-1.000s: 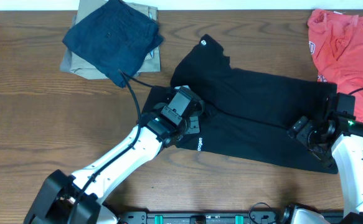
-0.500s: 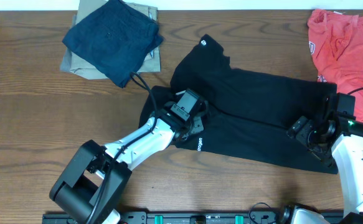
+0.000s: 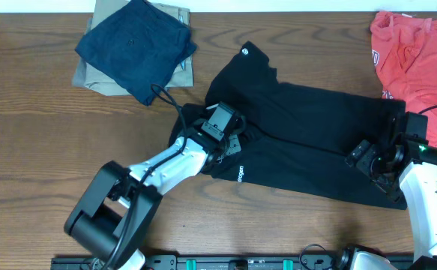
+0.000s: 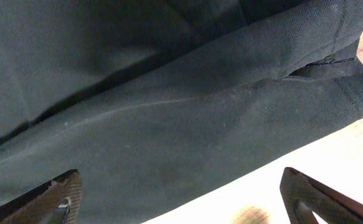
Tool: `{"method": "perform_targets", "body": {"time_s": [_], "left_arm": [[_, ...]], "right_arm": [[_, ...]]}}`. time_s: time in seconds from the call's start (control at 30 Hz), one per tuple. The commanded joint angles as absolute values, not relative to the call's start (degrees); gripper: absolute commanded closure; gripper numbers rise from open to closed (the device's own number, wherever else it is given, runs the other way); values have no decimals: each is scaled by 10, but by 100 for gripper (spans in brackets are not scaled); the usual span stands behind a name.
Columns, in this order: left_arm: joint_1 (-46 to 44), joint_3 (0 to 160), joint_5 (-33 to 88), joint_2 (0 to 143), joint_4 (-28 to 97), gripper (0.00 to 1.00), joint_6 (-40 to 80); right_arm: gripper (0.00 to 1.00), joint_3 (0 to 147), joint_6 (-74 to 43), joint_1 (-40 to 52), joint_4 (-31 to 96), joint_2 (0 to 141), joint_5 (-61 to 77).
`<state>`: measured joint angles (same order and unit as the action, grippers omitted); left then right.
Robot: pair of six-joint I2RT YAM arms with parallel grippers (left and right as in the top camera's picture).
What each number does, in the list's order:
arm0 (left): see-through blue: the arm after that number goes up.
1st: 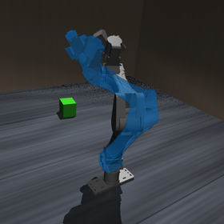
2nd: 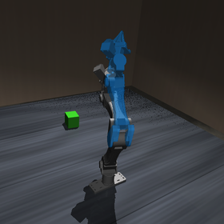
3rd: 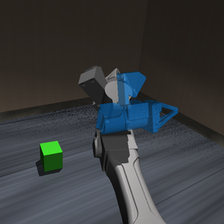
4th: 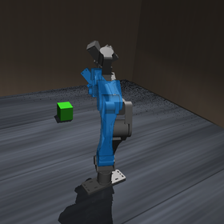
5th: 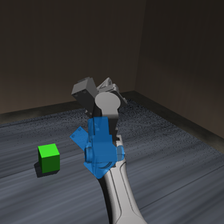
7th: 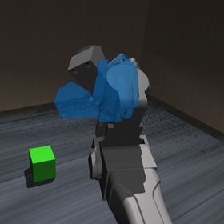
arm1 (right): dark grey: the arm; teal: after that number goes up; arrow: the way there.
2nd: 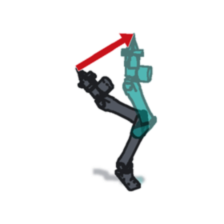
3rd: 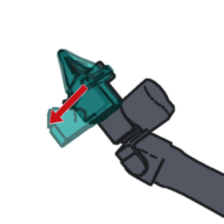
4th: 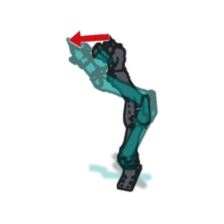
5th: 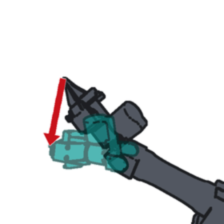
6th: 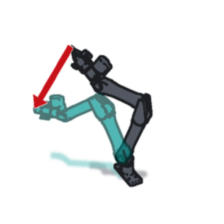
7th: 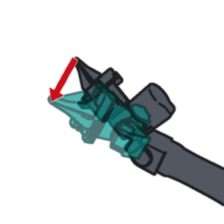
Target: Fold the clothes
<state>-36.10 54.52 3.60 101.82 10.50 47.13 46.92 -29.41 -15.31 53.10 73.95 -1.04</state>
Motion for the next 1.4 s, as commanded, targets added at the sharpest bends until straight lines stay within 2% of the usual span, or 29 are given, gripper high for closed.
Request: {"method": "perform_targets", "body": {"time_s": [0.0, 0.3, 0.63, 0.67, 0.77, 0.83, 0.97, 1.0, 1.07, 1.37], "left_arm": [[-358, 552, -22, 1030, 95, 76, 456], [-358, 552, -59, 1030, 2, 76, 356], [-354, 553, -58, 1038, -35, 76, 312], [-350, 556, -56, 1032, -22, 76, 309], [-342, 574, -54, 999, 44, 85, 309], [-340, 586, -53, 968, 96, 85, 310], [-340, 591, -54, 908, 190, 83, 347], [-340, 591, -54, 901, 212, 78, 369], [-339, 590, -53, 902, 239, 77, 401], [-339, 590, 13, 973, 237, 78, 417]], "right_arm": [[1, 478, -286, -157, 532, 740, -10], [1, 478, -286, -157, 531, 740, -10], [1, 478, -286, -157, 532, 740, -10], [1, 478, -286, -157, 534, 740, -10], [1, 478, -282, -157, 536, 740, -11], [1, 478, -282, -157, 536, 740, -11], [1, 478, -282, -157, 533, 740, -11], [1, 478, -282, -157, 531, 740, -11], [1, 478, -282, -157, 529, 740, -11], [1, 478, -282, -157, 529, 740, -10]]}}
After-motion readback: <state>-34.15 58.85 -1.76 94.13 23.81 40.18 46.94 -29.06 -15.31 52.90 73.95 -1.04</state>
